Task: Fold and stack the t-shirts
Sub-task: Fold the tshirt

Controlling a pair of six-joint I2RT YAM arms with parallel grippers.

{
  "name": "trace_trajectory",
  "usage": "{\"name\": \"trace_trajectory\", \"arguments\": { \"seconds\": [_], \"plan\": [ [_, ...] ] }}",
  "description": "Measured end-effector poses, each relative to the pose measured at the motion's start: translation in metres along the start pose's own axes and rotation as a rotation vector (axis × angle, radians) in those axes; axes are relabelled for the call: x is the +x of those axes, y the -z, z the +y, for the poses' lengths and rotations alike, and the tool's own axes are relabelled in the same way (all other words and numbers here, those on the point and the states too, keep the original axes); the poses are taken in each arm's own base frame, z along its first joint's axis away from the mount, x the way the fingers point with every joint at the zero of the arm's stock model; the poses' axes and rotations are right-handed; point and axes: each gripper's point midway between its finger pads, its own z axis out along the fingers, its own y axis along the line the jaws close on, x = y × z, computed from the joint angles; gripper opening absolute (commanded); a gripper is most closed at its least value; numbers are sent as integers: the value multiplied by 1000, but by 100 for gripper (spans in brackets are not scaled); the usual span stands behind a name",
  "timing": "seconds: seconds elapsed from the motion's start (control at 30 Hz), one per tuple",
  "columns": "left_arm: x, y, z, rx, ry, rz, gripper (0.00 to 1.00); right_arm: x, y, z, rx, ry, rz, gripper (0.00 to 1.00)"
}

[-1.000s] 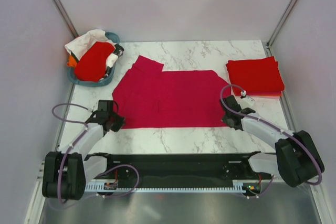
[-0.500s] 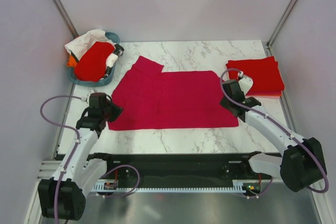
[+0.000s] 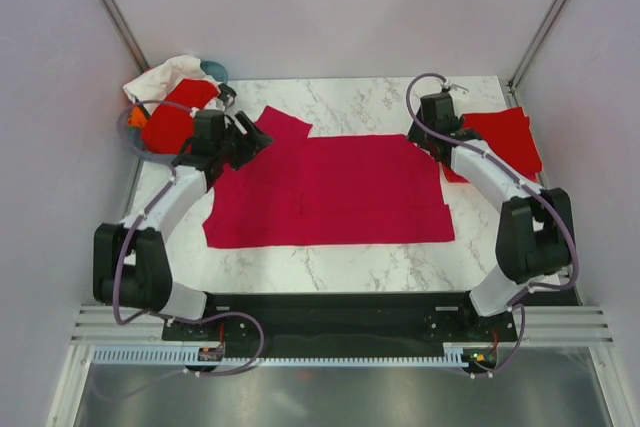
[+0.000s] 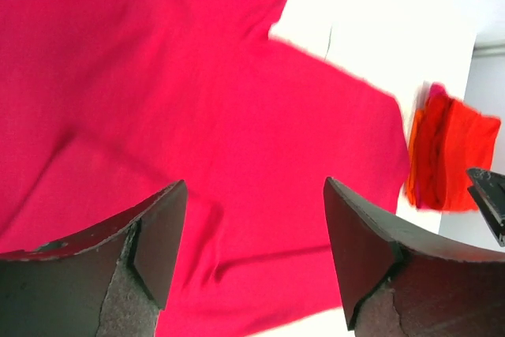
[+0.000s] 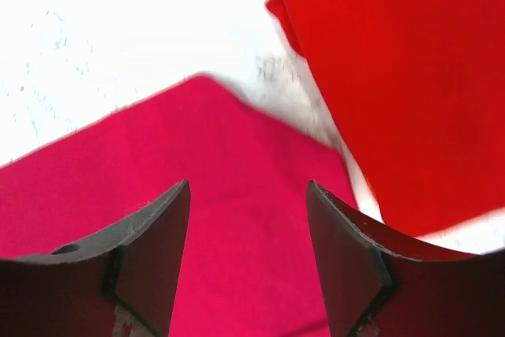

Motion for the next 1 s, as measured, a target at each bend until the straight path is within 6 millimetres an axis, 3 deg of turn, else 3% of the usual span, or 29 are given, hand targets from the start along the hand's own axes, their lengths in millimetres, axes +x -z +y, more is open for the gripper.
{"name": "trace_trajectory", "arguments": {
  "seconds": [0.23, 0.33, 0.43, 0.57, 0.67, 0.73, 0.87, 1.0],
  "plan": [
    [-46, -49, -30, 29, -68, -27, 81, -20, -68, 8, 25, 79, 37, 73],
    [-54, -66, -40, 55, -79, -17, 80, -6, -98, 13, 11, 126, 99, 73],
    [-51, -79, -40, 65, -81, 14, 79, 17, -117, 15, -9, 169, 173, 72],
    [-40, -87, -34, 58, -78, 53, 79, 44, -128, 11, -10, 213, 252, 68],
    [-37, -87, -35, 62, -81, 63, 78, 51, -134, 10, -10, 231, 271, 66],
    [-36, -87, -37, 66, -86, 66, 78, 49, -134, 11, -13, 236, 268, 59],
    [-29, -88, -43, 77, -106, 77, 78, 50, -134, 10, -11, 251, 268, 31],
    [-20, -88, -51, 89, -127, 91, 78, 51, -133, 12, 7, 265, 257, 25]
  ]
}}
